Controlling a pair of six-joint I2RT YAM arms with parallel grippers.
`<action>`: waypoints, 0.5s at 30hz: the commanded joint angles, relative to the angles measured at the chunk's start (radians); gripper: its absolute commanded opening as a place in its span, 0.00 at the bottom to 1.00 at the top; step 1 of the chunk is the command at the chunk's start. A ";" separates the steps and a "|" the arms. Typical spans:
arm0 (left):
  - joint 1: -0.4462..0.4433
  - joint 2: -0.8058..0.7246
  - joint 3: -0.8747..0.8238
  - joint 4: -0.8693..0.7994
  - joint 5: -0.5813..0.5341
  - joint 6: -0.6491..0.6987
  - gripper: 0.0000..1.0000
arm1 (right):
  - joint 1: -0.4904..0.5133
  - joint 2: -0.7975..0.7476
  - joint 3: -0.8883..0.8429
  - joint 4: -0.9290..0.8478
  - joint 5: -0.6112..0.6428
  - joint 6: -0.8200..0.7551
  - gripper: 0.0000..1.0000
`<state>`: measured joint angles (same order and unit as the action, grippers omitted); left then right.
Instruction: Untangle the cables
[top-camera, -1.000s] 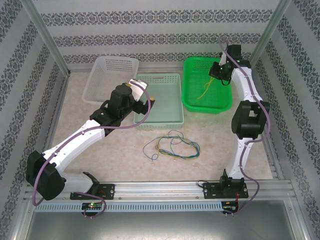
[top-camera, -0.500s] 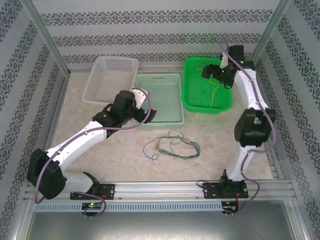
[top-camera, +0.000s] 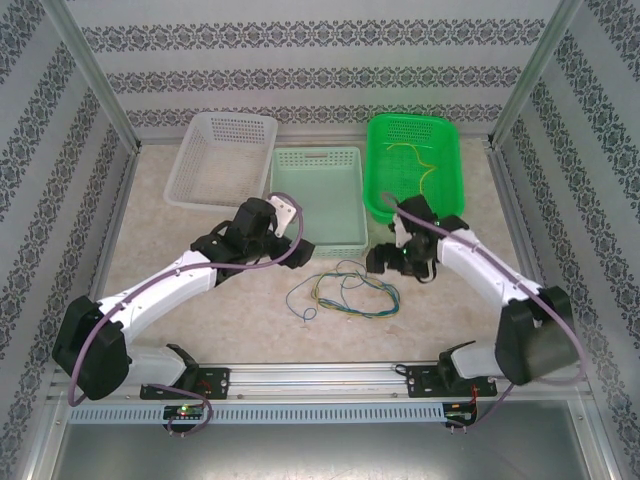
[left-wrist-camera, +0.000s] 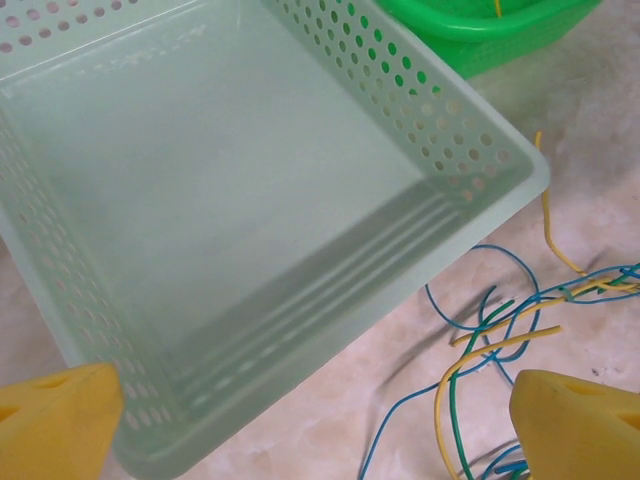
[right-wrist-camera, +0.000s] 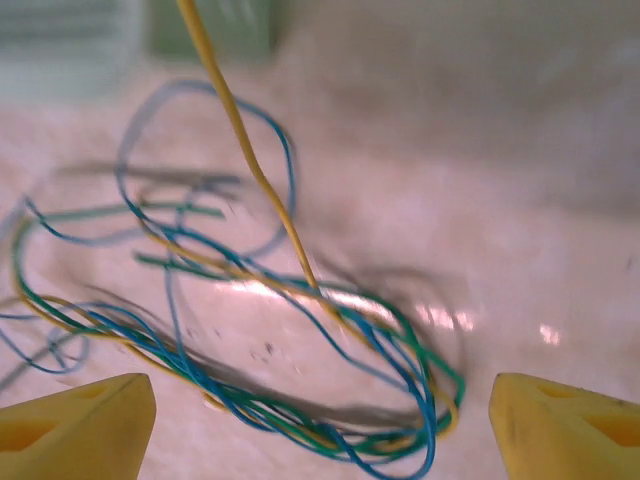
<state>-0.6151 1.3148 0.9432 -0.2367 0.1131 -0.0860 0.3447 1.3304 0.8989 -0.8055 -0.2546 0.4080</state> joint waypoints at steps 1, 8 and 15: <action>-0.006 0.012 0.059 0.001 0.018 0.014 1.00 | 0.034 -0.111 -0.092 0.004 0.096 0.142 0.86; -0.005 0.000 0.026 0.026 0.046 -0.001 1.00 | 0.120 -0.131 -0.153 -0.021 0.148 0.143 0.84; -0.005 0.001 0.029 0.033 0.057 -0.016 1.00 | 0.192 0.053 -0.106 -0.005 0.201 0.111 0.82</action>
<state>-0.6151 1.3209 0.9710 -0.2314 0.1547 -0.0879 0.5163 1.3308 0.7612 -0.8158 -0.1043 0.5251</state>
